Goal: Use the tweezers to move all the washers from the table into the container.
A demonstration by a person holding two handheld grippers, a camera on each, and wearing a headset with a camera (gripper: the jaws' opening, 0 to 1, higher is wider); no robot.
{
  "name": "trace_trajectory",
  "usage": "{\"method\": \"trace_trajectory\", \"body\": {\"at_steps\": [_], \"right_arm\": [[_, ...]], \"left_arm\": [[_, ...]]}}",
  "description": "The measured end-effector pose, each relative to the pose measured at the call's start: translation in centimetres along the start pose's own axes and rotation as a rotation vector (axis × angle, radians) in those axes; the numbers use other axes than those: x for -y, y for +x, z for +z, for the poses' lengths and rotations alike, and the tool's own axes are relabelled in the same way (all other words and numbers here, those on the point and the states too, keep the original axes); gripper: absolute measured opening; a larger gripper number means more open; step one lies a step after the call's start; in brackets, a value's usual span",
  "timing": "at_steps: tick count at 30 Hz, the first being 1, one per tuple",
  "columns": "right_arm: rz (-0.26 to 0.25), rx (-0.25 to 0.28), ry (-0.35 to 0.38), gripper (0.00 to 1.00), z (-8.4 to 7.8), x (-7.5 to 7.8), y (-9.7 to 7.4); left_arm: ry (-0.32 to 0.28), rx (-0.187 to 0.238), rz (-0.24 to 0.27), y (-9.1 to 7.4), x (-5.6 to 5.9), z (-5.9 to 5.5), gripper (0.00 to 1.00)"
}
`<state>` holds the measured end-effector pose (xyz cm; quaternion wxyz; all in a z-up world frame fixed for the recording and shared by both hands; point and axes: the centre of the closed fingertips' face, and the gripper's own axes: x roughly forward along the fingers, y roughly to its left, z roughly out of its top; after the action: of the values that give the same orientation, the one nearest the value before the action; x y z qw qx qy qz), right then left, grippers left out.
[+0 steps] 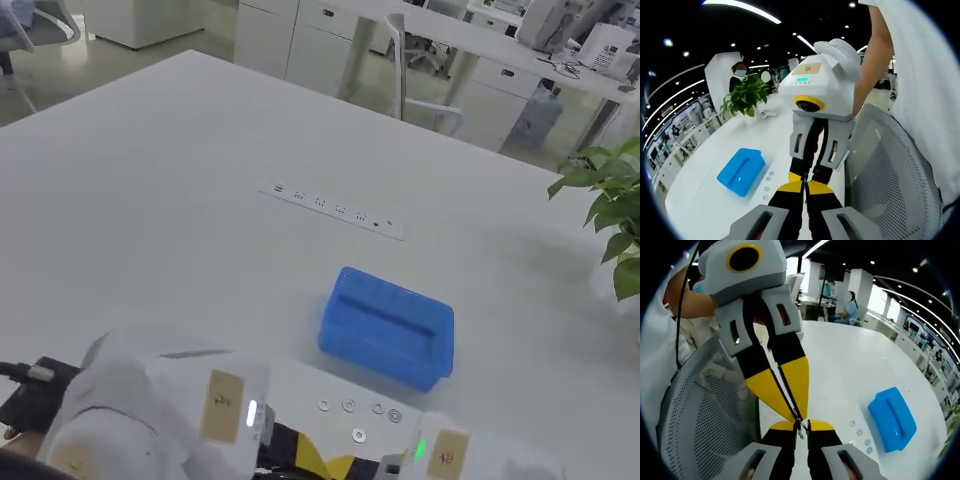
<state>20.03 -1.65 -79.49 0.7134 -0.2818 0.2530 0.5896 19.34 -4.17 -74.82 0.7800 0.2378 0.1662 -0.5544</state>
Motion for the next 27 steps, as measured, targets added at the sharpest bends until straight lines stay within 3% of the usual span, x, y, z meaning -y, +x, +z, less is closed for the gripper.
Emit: {"method": "trace_trajectory", "body": {"at_steps": [2,7,11,13,16,18,19,21,24,27], "right_arm": [[-0.008,0.003,0.0,0.04,0.1,0.1,0.0],[-0.015,-0.01,0.031,0.03,-0.3,0.3,0.4],[-0.042,-0.004,0.07,0.02,-0.2,1.3,0.4],[-0.058,0.001,0.107,0.02,-0.1,2.2,0.5],[-0.101,0.013,0.168,0.02,-0.2,4.2,0.6],[-0.134,0.011,0.197,0.02,-0.4,5.1,0.6],[-0.155,-0.006,0.215,0.02,-0.8,6.3,0.6],[-0.2,0.011,0.256,0.02,-1.0,8.0,0.7],[-0.221,0.055,0.321,0.02,-0.9,9.8,0.9],[-0.253,0.102,0.391,0.02,-0.5,11.8,1.1]], "left_arm": [[-0.013,0.008,0.028,-0.1,-0.2,0.0,0.0],[-0.146,0.041,0.104,0.0,-1.0,-0.3,0.0],[-0.279,0.09,0.187,-0.9,-2.3,-0.4,0.13],[-0.355,0.103,0.263,-1.7,-3.4,-1.1,0.21],[-0.446,0.071,0.348,-2.8,-4.4,-2.7,0.31],[-0.521,0.075,0.373,-3.5,-4.5,-3.2,0.34],[-0.54,0.085,0.397,-3.9,-4.8,-3.3,0.36],[-0.551,0.104,0.439,-4.6,-5.1,-3.4,0.43],[-0.609,0.133,0.532,-5.7,-5.6,-3.3,0.57],[-0.614,0.118,0.57,-6.5,-5.6,-3.5,0.68]]}}
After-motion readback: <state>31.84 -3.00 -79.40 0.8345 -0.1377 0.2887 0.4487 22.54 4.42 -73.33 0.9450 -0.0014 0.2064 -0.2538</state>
